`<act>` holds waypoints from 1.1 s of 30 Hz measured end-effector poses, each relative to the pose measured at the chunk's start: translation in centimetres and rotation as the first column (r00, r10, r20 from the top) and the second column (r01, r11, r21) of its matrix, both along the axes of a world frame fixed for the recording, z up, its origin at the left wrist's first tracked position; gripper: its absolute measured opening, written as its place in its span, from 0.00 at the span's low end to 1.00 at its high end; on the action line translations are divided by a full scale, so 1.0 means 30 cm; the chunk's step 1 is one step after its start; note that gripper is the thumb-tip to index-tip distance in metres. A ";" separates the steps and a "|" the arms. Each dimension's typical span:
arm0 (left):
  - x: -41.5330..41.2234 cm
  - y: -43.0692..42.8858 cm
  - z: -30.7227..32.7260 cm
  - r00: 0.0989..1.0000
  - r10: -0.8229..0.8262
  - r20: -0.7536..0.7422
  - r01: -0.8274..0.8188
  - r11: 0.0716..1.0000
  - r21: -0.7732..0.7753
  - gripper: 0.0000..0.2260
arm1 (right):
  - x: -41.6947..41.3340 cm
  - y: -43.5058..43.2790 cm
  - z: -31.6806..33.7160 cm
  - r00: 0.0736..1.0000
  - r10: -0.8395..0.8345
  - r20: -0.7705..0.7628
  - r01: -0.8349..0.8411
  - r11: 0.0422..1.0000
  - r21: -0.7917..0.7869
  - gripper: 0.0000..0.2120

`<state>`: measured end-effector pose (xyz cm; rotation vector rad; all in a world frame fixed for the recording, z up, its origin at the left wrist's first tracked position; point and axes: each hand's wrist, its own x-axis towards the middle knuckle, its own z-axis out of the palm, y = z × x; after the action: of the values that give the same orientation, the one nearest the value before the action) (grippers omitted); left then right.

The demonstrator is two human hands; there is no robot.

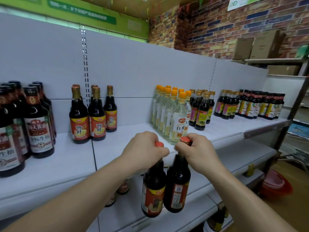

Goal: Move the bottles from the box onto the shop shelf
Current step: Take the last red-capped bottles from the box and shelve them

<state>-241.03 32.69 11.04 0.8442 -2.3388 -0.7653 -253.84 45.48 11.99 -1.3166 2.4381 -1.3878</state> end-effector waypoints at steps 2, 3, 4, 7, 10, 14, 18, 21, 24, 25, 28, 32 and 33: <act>0.017 -0.002 0.022 1.000 0.013 -0.010 -0.013 1.000 0.008 0.13 | 0.008 -0.011 0.020 0.999 0.028 0.016 -0.028 1.000 0.000 0.10; 0.025 -0.003 0.034 1.000 0.023 -0.014 -0.023 1.000 0.009 0.13 | 0.011 -0.015 0.030 0.999 0.041 0.027 -0.041 0.999 -0.005 0.09; 0.034 -0.002 0.046 0.999 0.033 -0.018 -0.033 0.999 0.012 0.14 | 0.016 -0.019 0.041 0.998 0.055 0.034 -0.055 0.998 -0.014 0.09; 0.064 0.000 0.084 0.998 0.061 -0.032 -0.060 0.998 0.026 0.14 | 0.030 -0.030 0.078 0.995 0.096 0.001 -0.096 0.995 -0.025 0.13; 0.097 0.004 0.116 0.997 0.071 -0.039 -0.070 0.997 0.027 0.12 | 0.048 -0.045 0.116 0.989 0.142 -0.044 -0.142 0.990 -0.014 0.12; 0.148 0.006 0.159 0.994 0.096 -0.048 -0.094 0.995 0.036 0.10 | 0.070 -0.072 0.153 0.980 0.196 -0.026 -0.197 0.980 -0.022 0.12; 0.194 -0.004 0.196 0.991 0.128 -0.046 -0.128 0.992 0.001 0.10 | 0.102 -0.102 0.190 0.970 0.241 -0.030 -0.242 0.970 -0.019 0.13; 0.226 -0.019 0.220 0.985 0.159 -0.059 -0.160 0.987 -0.003 0.10 | 0.121 -0.133 0.210 0.958 0.283 -0.033 -0.284 0.958 -0.045 0.11; 0.258 -0.036 0.244 0.979 0.189 -0.071 -0.191 0.981 -0.027 0.13 | 0.141 -0.173 0.224 0.952 0.303 -0.026 -0.305 0.950 -0.065 0.09; 0.268 -0.044 0.252 0.977 0.198 -0.074 -0.201 0.979 -0.033 0.13 | 0.148 -0.186 0.231 0.952 0.307 -0.021 -0.308 0.949 -0.071 0.09; 0.296 -0.068 0.277 0.971 0.226 -0.083 -0.229 0.973 -0.030 0.11 | 0.174 -0.223 0.257 0.944 0.329 -0.008 -0.329 0.942 -0.071 0.09; 0.325 -0.105 0.301 0.959 0.259 -0.115 -0.264 0.964 -0.037 0.12 | 0.201 -0.269 0.286 0.935 0.354 -0.026 -0.355 0.933 -0.062 0.10; 0.332 -0.114 0.308 0.958 0.262 -0.117 -0.269 0.962 -0.043 0.12 | 0.205 -0.280 0.293 0.933 0.359 -0.026 -0.360 0.931 -0.060 0.11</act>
<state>-231.07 29.27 20.28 1.0377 -2.0856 -0.6105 -247.70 37.06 20.77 -1.6868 2.0332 -1.3671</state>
